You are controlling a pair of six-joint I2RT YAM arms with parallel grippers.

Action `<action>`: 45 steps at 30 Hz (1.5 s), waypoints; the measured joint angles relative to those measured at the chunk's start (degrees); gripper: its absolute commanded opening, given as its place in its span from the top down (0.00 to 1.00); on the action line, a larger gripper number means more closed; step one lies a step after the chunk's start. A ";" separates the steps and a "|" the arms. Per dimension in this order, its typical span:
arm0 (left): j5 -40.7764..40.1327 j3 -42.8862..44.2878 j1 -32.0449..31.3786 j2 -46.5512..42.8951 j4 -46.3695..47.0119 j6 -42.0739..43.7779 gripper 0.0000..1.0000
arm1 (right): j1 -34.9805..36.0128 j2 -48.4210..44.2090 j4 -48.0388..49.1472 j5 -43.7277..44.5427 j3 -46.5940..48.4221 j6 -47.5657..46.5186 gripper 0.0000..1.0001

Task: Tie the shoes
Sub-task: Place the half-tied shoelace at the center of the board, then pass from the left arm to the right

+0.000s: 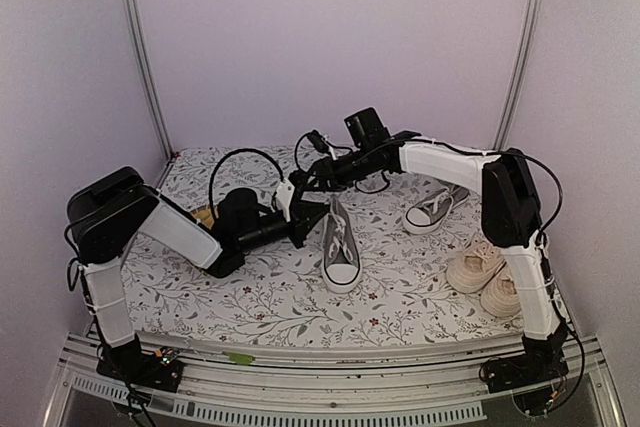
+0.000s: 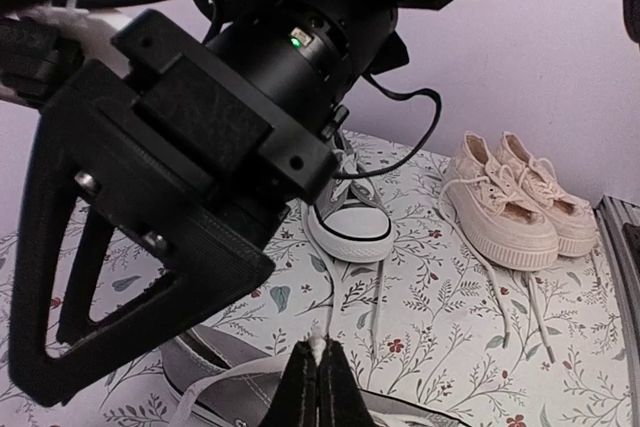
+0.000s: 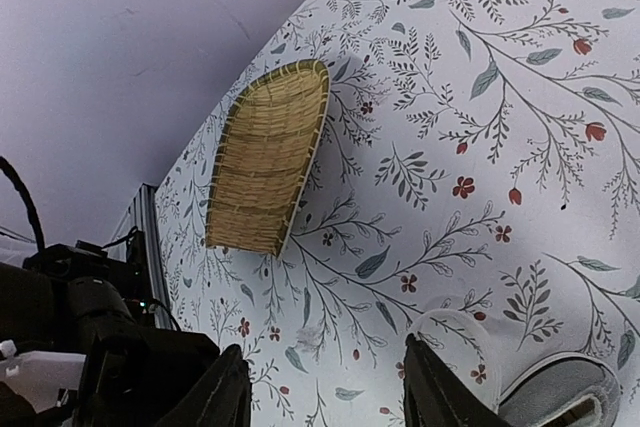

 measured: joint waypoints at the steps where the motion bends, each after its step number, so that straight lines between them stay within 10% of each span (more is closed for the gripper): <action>1: -0.11 0.00 0.00 0.00 0.02 -0.11 1.00 | -0.13 -0.26 -0.46 0.04 0.00 -0.66 0.46; 13: -2.14 0.50 0.00 0.83 0.07 -4.68 1.00 | -2.45 -29.07 14.14 8.28 -38.71 -10.71 0.41; 27: -3.15 0.66 0.00 0.83 0.26 -6.38 1.00 | 4.02 -23.63 33.79 16.41 -47.60 -13.49 0.38; 38: -3.37 1.46 0.07 3.08 1.01 -6.54 1.00 | 4.31 -20.22 36.44 19.28 -46.01 -14.12 0.96; 39: -3.32 1.46 0.07 3.19 1.01 -6.58 0.98 | 4.31 -20.22 36.41 19.37 -46.01 -14.29 0.98; 43: -2.97 1.46 0.09 2.93 0.39 -6.67 0.37 | 4.31 -20.22 36.44 19.69 -46.01 -15.21 0.99; 45: -2.67 1.09 0.39 1.31 -1.88 -6.93 0.27 | 4.31 -20.22 36.41 19.82 -46.01 -15.69 0.99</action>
